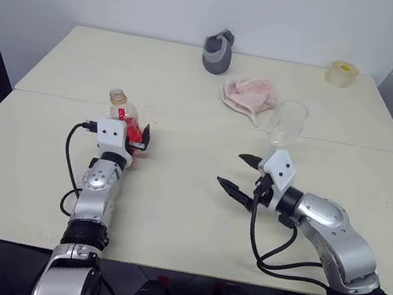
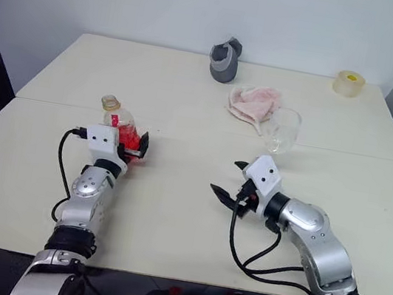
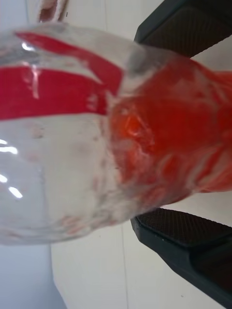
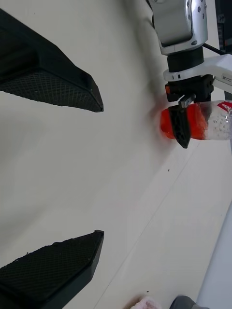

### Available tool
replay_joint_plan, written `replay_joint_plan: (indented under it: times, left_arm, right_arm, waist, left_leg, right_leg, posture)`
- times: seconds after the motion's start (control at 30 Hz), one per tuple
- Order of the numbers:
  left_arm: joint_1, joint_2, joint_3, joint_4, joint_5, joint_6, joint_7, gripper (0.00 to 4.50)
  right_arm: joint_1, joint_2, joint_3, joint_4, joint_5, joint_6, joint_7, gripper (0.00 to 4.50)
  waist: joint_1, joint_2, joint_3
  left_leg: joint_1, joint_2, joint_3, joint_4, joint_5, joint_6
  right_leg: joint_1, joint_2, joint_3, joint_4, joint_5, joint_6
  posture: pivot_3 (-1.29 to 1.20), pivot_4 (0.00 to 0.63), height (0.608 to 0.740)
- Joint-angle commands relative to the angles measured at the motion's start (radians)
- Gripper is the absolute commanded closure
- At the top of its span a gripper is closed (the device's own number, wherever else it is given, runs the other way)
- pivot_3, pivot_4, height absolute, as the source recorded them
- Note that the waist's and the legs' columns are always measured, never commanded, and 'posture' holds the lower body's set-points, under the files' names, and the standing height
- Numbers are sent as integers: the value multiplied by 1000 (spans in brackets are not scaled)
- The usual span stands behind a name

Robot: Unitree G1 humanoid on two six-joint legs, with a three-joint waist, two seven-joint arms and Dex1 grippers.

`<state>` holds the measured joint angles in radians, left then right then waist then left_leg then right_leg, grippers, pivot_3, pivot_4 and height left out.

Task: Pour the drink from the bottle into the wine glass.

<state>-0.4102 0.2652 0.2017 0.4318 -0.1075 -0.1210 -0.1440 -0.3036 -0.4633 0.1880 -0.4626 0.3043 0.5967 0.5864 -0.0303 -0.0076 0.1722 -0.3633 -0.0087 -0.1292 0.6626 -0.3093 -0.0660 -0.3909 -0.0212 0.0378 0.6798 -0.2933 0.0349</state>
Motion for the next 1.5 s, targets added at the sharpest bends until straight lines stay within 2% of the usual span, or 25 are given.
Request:
replay_joint_plan:
  times: [0.03, 0.33, 0.67, 0.73, 0.83, 0.97, 1.07, 1.23, 1.5]
  left_arm:
    - [46, -8, 2, -110, -18, 37, 0, 12]
    - [203, -53, -27, -349, -31, 173, -11, 12]
    - [309, -91, -61, -511, -23, 260, 7, 12]
    - [355, -89, -78, -572, -30, 292, -14, 12]
    - [463, -51, -137, -709, -67, 360, -113, 12]
    - [553, 44, -202, -837, -109, 405, -258, 12]
    - [566, 97, -205, -898, -160, 448, -325, 12]
    - [579, 173, -209, -978, -207, 492, -405, 12]
    - [532, 179, -203, -948, -217, 507, -416, 12]
  right_arm:
    - [0, 5, -21, -22, 4, -11, -5, 286]
    - [38, 7, -18, -38, 3, -18, -4, 286]
    - [97, -3, -24, -13, -22, -42, -6, 286]
    - [115, 11, -44, -13, -26, -17, -44, 286]
    - [140, 58, -97, 8, -30, 41, -149, 286]
    - [163, 89, -111, 78, -87, 22, -229, 286]
    - [145, 135, -153, 157, -117, 3, -311, 286]
    - [70, 173, -186, 265, -155, -65, -369, 286]
    - [-70, 237, -210, 413, -179, -132, -426, 286]
  waist:
    - [0, 0, 0]
    - [1, 0, 0]
    - [1, 0, 0]
    - [0, 0, 0]
    - [-1, 0, 0]
    - [0, 0, 0]
    - [0, 0, 0]
    - [-2, 1, 0]
    - [-3, 1, 0]
  left_leg:
    - [0, 0, 0, 0, 0, 0]
    - [0, 0, 0, 0, 0, 0]
    - [1, 0, 0, 0, 0, 0]
    - [1, 0, 1, 0, 0, 0]
    - [1, 1, 1, 0, 0, 0]
    - [1, 1, 1, 0, 0, 0]
    - [1, 1, 2, -1, -1, 2]
    - [3, 1, 6, 0, 0, 4]
    - [3, 1, 7, -1, -1, 4]
  right_leg:
    - [0, 0, 0, 0, 0, 0]
    - [1, 0, 0, 0, 0, 0]
    - [1, 0, 0, 0, 0, 0]
    - [1, 0, 0, 0, 0, 0]
    - [1, 0, 1, 0, 0, 0]
    - [1, 0, 2, 0, 0, 0]
    - [2, 1, 2, 1, 0, 0]
    - [2, 3, 2, 1, 1, 0]
    - [2, 3, 2, 1, 1, -1]
  posture:
    - [0, 150, 740]
    - [0, 150, 740]
    - [0, 150, 740]
    - [0, 150, 740]
    - [0, 150, 740]
    - [0, 150, 740]
    - [0, 150, 740]
    - [0, 150, 740]
    - [0, 150, 740]
